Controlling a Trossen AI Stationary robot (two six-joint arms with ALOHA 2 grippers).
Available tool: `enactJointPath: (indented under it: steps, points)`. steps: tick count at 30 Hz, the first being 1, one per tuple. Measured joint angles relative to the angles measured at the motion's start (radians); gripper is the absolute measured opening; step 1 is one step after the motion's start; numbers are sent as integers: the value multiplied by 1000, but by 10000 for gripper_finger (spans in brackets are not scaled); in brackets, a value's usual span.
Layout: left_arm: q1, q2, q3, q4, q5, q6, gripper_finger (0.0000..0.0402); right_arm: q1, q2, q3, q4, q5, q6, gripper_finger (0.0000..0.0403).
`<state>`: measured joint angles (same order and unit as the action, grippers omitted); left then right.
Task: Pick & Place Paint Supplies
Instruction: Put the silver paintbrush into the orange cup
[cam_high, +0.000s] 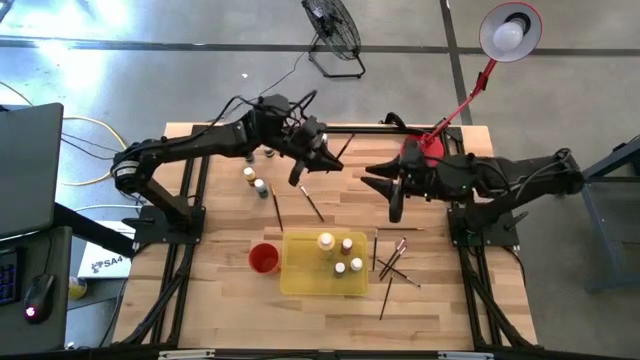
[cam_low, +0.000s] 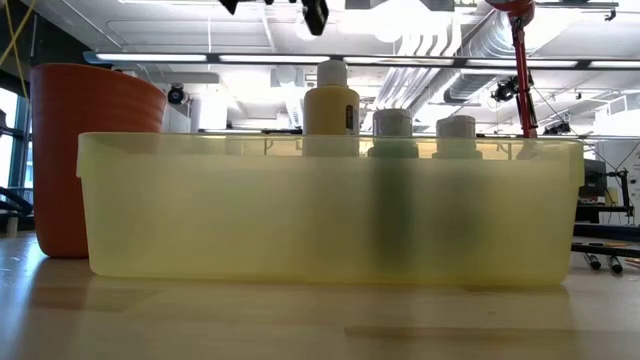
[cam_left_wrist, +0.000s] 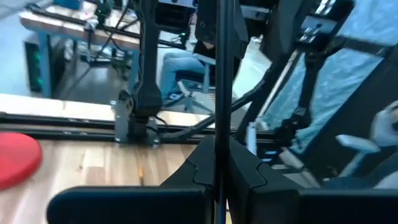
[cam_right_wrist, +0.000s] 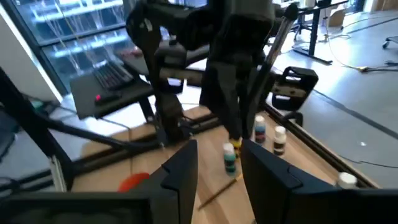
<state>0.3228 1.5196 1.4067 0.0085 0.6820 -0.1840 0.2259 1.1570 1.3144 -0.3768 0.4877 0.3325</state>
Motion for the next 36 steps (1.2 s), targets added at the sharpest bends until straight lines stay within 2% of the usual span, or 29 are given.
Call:
enactJointPath:
  steps: [8, 10, 15, 25, 36]
  points:
    - [-64, 0, 0, 7, -160, 101, 7, -47, 4, 0, 158, -25, 12, 99]
    - [-78, 0, 0, 29, -165, 111, 7, -57, 4, 0, 165, -31, 32, 100]
    - [-99, 0, 0, 79, -168, 112, 7, -77, 7, 0, 165, -126, 63, 110]
    - [-137, 7, 0, 70, -253, 129, 7, -78, 32, 0, 175, -136, 7, 128]
    - [-180, 6, 0, 42, -300, 127, 7, -84, 49, -1, 236, -175, -38, 112]
